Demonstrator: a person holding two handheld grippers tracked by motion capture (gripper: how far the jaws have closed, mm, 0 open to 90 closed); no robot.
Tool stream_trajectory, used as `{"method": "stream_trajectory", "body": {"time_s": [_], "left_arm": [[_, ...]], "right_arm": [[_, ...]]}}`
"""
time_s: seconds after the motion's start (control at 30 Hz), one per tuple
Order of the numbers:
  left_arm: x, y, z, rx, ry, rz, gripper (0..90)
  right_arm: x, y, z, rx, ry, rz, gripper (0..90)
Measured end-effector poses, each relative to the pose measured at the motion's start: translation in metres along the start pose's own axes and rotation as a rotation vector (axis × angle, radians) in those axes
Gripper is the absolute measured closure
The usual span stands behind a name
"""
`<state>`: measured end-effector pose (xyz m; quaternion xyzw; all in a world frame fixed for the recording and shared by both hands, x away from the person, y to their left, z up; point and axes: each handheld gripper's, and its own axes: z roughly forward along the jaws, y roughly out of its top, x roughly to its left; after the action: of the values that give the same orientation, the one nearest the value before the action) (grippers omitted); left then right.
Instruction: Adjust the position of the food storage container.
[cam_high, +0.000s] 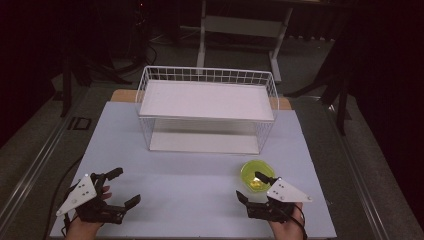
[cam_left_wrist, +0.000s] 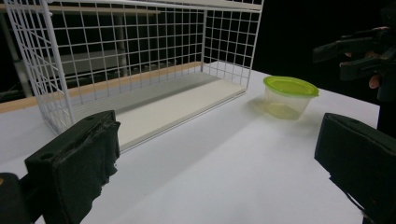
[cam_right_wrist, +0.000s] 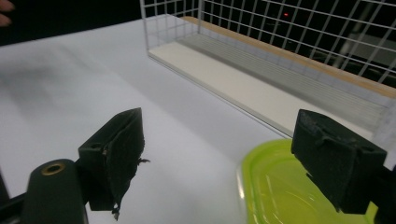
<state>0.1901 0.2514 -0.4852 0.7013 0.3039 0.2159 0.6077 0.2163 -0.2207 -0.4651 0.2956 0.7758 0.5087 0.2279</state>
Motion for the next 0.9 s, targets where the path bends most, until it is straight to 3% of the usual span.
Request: {"method": "stream_trajectory", "body": {"time_s": [0.13,0.27,0.43,0.57,0.6,0.67,0.9], "left_arm": [[0.001,-0.001,0.0,0.003,0.0,-0.006,0.9],[-0.002,0.0,-0.001,-0.002,-0.004,-0.003,0.9],[-0.004,0.0,0.001,0.005,-0.009,0.013,0.9],[-0.004,-0.001,0.001,0.007,-0.006,0.008,0.9],[-0.004,-0.001,0.001,0.008,-0.003,0.007,0.9],[-0.004,-0.001,0.001,0.006,-0.001,0.004,0.9],[-0.005,-0.002,0.003,0.013,-0.005,0.001,0.8]], "right_arm": [[0.002,0.001,0.0,0.005,0.014,0.006,17.1],[0.013,0.011,-0.006,-0.034,0.045,-0.025,17.0],[0.013,0.016,-0.007,-0.037,0.073,-0.028,14.7],[0.009,0.022,-0.005,-0.024,0.091,-0.018,13.5],[0.007,0.025,-0.004,-0.016,0.07,-0.031,13.9],[0.004,0.028,-0.003,-0.02,0.072,-0.035,13.9],[-0.014,0.036,-0.002,-0.041,0.073,0.02,14.0]]}}
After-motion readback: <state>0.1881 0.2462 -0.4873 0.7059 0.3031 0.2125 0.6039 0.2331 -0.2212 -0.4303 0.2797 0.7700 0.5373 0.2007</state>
